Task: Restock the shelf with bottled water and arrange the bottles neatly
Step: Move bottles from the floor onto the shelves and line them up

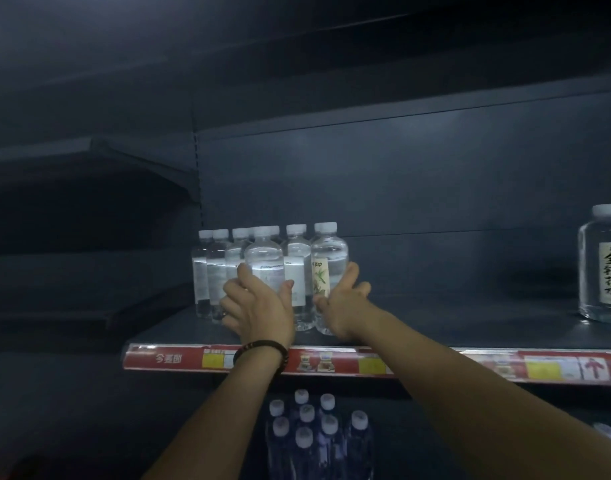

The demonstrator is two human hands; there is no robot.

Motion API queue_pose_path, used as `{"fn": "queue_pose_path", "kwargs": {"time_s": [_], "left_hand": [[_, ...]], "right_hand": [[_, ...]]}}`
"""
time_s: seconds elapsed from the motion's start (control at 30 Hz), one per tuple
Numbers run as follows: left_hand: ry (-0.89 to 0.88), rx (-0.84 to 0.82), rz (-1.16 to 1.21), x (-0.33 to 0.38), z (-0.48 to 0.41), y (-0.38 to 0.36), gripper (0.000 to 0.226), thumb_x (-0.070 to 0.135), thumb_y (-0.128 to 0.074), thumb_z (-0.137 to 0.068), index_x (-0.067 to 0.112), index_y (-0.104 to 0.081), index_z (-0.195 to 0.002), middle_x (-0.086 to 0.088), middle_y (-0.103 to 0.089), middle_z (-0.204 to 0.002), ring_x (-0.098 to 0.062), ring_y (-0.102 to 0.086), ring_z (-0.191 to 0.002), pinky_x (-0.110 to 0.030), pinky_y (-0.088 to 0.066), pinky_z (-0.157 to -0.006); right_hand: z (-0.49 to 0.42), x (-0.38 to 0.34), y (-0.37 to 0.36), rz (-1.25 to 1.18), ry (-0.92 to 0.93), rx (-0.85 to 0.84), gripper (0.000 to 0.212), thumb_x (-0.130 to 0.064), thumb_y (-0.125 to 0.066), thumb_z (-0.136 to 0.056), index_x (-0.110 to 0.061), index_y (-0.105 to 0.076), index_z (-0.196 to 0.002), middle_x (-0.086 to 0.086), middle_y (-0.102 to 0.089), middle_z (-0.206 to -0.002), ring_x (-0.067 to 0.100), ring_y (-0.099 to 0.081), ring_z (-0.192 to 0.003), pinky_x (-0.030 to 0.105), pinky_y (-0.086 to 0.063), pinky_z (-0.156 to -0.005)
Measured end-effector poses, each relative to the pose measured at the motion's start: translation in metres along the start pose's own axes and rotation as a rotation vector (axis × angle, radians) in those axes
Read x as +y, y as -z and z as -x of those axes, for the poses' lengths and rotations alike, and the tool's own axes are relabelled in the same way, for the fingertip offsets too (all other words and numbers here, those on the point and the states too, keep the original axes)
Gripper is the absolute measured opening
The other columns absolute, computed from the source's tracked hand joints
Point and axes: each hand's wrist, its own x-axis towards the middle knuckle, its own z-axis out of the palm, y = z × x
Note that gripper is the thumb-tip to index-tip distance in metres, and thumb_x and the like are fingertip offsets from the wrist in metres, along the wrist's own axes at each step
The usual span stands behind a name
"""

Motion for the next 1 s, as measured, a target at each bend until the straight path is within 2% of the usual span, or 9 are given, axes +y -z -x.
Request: {"fn": "queue_pose_path", "kwargs": {"time_s": [0.13,0.23,0.33,0.47,0.57,0.7,0.77,0.9,1.0], "left_hand": [[0.014,-0.074,-0.018,0.001,0.004,0.005,0.09,0.049,-0.065,-0.097,0.018,-0.008,-0.16,-0.017,-0.03,-0.148,-0.038,-0.033,-0.13,-0.057,-0.033,-0.107],[0.019,-0.146,-0.036,-0.001,0.012,0.015,0.099,0.039,-0.069,-0.095,0.022,0.002,-0.161,-0.017,-0.024,-0.154,-0.039,-0.032,-0.135,-0.058,-0.032,-0.111],[-0.037,-0.17,-0.025,-0.001,0.035,0.03,0.103,0.031,-0.072,-0.093,0.022,0.005,-0.161,-0.017,-0.019,-0.157,-0.038,-0.028,-0.137,-0.056,-0.033,-0.112],[-0.161,-0.137,-0.02,0.014,0.081,0.046,0.094,0.03,-0.075,-0.087,0.02,-0.011,-0.155,-0.014,-0.024,-0.151,-0.034,-0.031,-0.134,-0.053,-0.037,-0.109],[-0.33,-0.192,0.159,0.043,0.127,0.059,0.067,0.025,-0.073,-0.084,0.026,-0.035,-0.139,-0.002,-0.039,-0.138,-0.026,-0.04,-0.125,-0.047,-0.042,-0.105],[-0.497,-0.462,0.409,0.093,0.196,0.063,0.024,0.02,-0.065,-0.088,0.035,-0.053,-0.102,0.015,-0.06,-0.1,-0.01,-0.058,-0.093,-0.04,-0.053,-0.083],[-0.525,-0.643,0.443,0.117,0.238,0.056,0.013,0.023,-0.064,-0.089,0.033,-0.057,-0.094,0.013,-0.064,-0.087,-0.009,-0.061,-0.078,-0.037,-0.055,-0.072],[-0.613,-0.985,0.497,0.159,0.337,0.029,0.004,0.023,-0.067,-0.094,0.024,-0.067,-0.09,0.009,-0.068,-0.08,-0.005,-0.063,-0.073,-0.012,-0.046,-0.062],[-0.708,-1.219,0.493,0.189,0.423,0.008,0.004,0.028,-0.068,-0.094,0.027,-0.068,-0.09,0.01,-0.07,-0.082,-0.002,-0.064,-0.073,-0.017,-0.045,-0.065]], "right_hand": [[0.002,0.003,0.003,0.001,-0.038,-0.065,0.079,-0.024,-0.046,-0.113,-0.025,0.01,-0.168,0.026,0.02,-0.167,0.045,-0.031,-0.143,0.051,-0.039,-0.119],[0.016,0.012,0.023,-0.023,0.042,-0.111,0.096,-0.04,-0.066,-0.102,-0.02,0.008,-0.161,0.027,-0.033,-0.161,0.041,-0.052,-0.135,0.048,-0.047,-0.113],[0.039,0.03,0.047,0.02,0.109,-0.067,0.08,-0.04,-0.067,-0.102,-0.006,-0.016,-0.153,0.022,-0.051,-0.148,0.036,-0.056,-0.13,0.037,-0.047,-0.098],[0.075,0.051,0.074,0.113,0.187,-0.013,0.067,-0.046,-0.063,-0.103,-0.01,-0.035,-0.152,0.017,-0.055,-0.144,0.031,-0.057,-0.125,0.033,-0.044,-0.092],[0.111,0.078,0.097,0.155,0.249,0.078,0.045,-0.043,-0.067,-0.1,-0.016,-0.058,-0.135,0.006,-0.066,-0.122,0.026,-0.062,-0.117,0.027,-0.041,-0.087],[0.178,0.136,0.137,0.25,0.264,0.176,0.023,-0.04,-0.069,-0.097,-0.025,-0.067,-0.115,-0.009,-0.068,-0.093,0.015,-0.063,-0.09,0.026,-0.041,-0.079],[0.218,0.176,0.158,0.291,0.224,0.189,0.014,-0.035,-0.07,-0.097,-0.026,-0.068,-0.107,-0.011,-0.07,-0.084,0.011,-0.063,-0.08,0.027,-0.043,-0.075],[0.311,0.27,0.197,0.376,0.037,0.228,0.008,-0.028,-0.071,-0.096,-0.022,-0.071,-0.101,-0.003,-0.075,-0.083,0.012,-0.064,-0.074,0.018,-0.041,-0.064],[0.387,0.35,0.219,0.448,-0.188,0.256,0.012,-0.03,-0.07,-0.097,-0.021,-0.074,-0.103,0.001,-0.078,-0.095,0.022,-0.068,-0.084,0.029,-0.046,-0.073]]}}
